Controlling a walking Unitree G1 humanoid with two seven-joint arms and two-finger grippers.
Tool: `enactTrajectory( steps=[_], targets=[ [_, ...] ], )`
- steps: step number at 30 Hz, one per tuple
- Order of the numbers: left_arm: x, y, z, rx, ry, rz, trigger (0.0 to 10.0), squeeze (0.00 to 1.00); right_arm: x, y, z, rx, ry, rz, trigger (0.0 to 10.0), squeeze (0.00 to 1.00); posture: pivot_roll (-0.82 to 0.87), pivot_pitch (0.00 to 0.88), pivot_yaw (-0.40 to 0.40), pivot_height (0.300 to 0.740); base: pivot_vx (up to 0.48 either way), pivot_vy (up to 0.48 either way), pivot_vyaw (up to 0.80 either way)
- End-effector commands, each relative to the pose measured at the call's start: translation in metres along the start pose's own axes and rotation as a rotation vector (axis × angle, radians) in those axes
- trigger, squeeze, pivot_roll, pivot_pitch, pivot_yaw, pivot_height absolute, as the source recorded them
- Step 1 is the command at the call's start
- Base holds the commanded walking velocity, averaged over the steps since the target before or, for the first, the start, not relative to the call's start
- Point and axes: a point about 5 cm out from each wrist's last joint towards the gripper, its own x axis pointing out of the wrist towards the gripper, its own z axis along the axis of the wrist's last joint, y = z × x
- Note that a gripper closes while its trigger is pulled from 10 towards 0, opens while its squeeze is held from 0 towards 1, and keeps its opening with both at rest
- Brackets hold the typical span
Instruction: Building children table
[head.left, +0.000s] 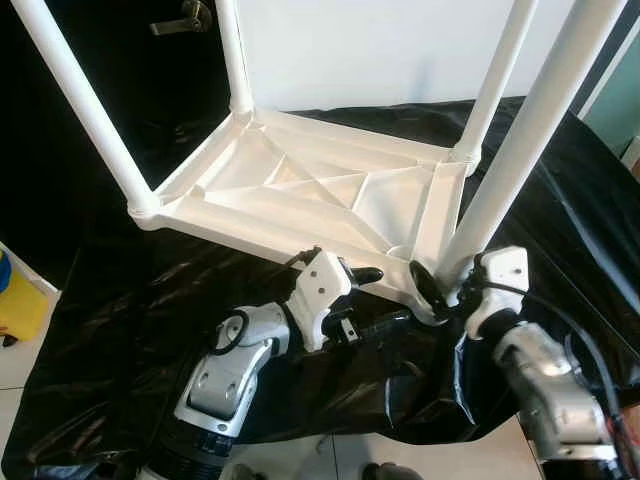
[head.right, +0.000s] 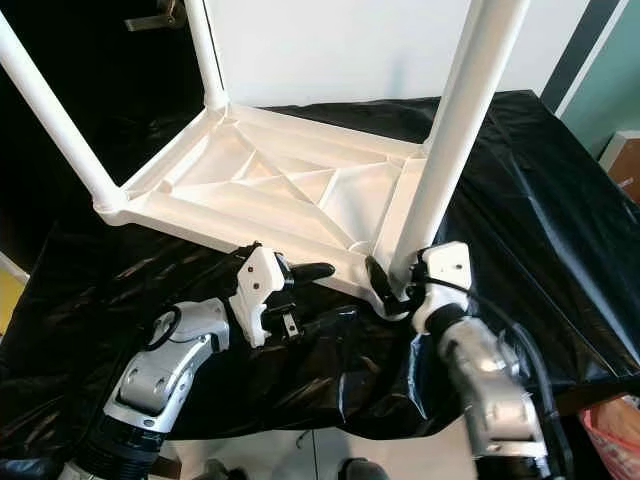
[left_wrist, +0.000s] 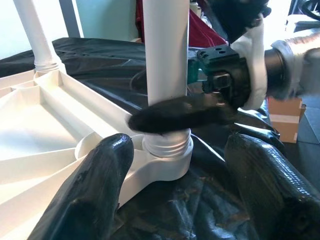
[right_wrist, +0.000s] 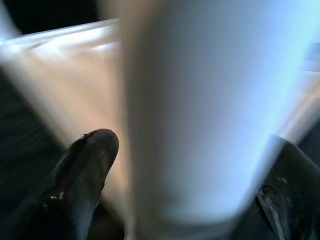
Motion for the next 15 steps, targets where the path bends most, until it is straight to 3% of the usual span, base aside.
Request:
enactTrajectory(
  steps=[1, 6, 7, 9, 10, 15],
  targets=[
    [-0.001, 0.005, 0.0, -0.004, 0.006, 0.09, 10.0, 0.0, 0.001, 0.003, -0.003, 0.023, 0.006, 0.062, 10.0, 0.0, -0.13, 0.124, 0.025, 0.74, 0.0, 0.0, 0.0],
    [-0.002, 0.006, 0.001, -0.003, 0.006, 0.093, 10.0, 0.0, 0.003, 0.004, -0.007, -0.002, 0.041, 0.15, 10.0, 0.0, -0.12, 0.123, 0.028, 0.74, 0.0, 0.0, 0.0],
    [-0.003, 0.006, 0.001, -0.002, 0.007, 0.094, 10.0, 0.0, 0.004, 0.004, -0.009, -0.009, 0.055, 0.176, 4.3, 0.0, -0.12, 0.123, 0.029, 0.74, 0.0, 0.0, 0.0],
    [-0.003, 0.007, 0.001, -0.002, 0.007, 0.095, 10.0, 0.0, 0.005, 0.005, -0.011, -0.013, 0.063, 0.191, 4.3, 0.0, -0.12, 0.123, 0.029, 0.74, 0.0, 0.0, 0.0],
    [-0.003, 0.007, 0.002, 0.0, 0.007, 0.096, 10.0, 0.0, 0.006, 0.004, -0.013, -0.025, 0.075, 0.203, 0.0, 0.0, -0.12, 0.123, 0.031, 0.74, 0.0, 0.0, 0.0],
    [-0.003, 0.008, 0.003, 0.001, 0.007, 0.097, 10.0, 0.0, 0.007, -0.001, -0.019, -0.048, 0.097, 0.243, 0.0, 0.0, -0.11, 0.125, 0.032, 0.74, 0.0, 0.0, 0.0]
  ],
)
